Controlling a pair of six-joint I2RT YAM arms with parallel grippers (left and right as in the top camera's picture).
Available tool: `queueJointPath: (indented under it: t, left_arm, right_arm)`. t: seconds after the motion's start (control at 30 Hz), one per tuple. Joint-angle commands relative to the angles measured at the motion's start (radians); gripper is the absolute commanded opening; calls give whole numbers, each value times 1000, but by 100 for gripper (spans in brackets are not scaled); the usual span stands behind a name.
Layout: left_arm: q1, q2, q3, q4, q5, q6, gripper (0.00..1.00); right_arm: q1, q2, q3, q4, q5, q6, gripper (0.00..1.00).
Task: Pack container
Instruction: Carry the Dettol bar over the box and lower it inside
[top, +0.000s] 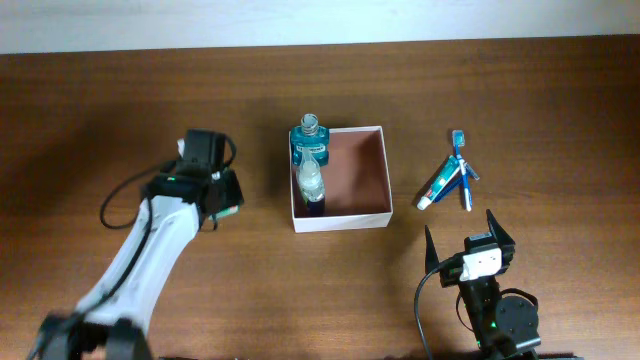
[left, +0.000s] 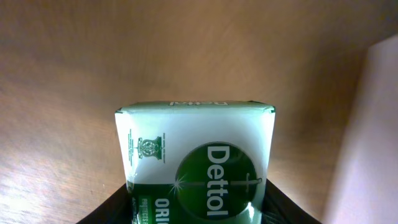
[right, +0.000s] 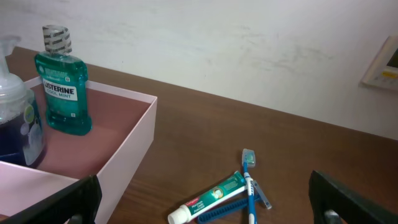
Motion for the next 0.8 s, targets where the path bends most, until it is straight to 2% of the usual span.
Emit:
queueJointPath:
  t: [0.0, 0.2, 0.37, 0.6, 0.77]
  left_arm:
    - [-60, -137, 92, -1, 34, 20, 41]
    - [-200, -257, 175, 68, 26, 19, 37]
    - [-328, -265, 187, 219, 26, 15, 37]
    - [-507, -143, 187, 451, 17, 6, 37]
    - [-560, -19, 202, 499, -43, -3, 37]
  right_arm:
    - [-6, -6, -5, -8, 5, 4, 98]
    - [-6, -6, -5, -8, 5, 4, 99]
    - [-6, -6, -5, -8, 5, 4, 99]
    - [-6, -6, -5, -8, 5, 4, 99]
    - [-6, -6, -5, -8, 5, 4, 99]
